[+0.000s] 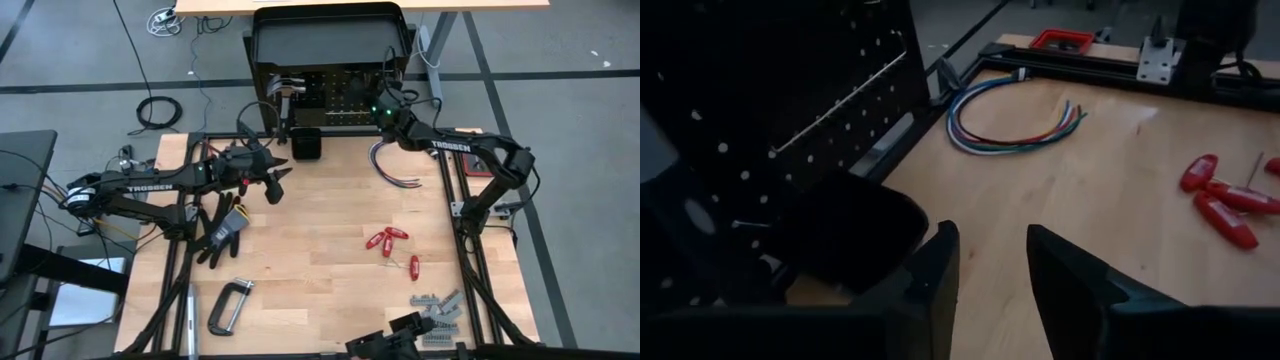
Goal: Hang tools onto peg board
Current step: Hang the safety goggles on the peg board
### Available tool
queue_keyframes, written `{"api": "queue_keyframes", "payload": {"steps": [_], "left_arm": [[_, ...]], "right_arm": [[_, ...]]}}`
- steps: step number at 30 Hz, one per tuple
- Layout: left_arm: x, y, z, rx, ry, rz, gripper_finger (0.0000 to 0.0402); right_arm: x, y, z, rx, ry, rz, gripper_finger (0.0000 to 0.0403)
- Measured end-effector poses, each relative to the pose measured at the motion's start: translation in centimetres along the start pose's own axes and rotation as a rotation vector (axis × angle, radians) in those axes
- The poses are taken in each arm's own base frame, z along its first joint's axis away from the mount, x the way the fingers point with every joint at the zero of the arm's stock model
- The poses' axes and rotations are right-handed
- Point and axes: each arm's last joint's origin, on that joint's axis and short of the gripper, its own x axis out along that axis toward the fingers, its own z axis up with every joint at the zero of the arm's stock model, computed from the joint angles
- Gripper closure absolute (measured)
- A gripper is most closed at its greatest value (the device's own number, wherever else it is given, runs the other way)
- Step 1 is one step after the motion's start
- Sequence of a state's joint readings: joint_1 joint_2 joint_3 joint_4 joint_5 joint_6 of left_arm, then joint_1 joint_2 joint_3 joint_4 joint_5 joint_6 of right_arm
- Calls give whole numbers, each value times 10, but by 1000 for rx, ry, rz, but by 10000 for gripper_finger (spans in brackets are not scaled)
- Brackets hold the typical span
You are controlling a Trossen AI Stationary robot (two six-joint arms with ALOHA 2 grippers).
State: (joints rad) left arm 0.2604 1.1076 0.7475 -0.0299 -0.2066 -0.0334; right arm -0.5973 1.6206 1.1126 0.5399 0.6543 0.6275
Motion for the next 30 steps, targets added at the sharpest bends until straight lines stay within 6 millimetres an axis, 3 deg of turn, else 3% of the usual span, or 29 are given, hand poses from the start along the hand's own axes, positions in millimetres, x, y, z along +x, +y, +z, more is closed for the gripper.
{"api": "queue_keyframes", "payload": {"steps": [9,30], "left_arm": [[0,-1,2,-8,-18,-27,277],[0,-1,2,-5,-18,-30,277]], "right_arm": [[13,-8,-16,56,37,40,8],[16,-7,-10,111,44,132,14]]}}
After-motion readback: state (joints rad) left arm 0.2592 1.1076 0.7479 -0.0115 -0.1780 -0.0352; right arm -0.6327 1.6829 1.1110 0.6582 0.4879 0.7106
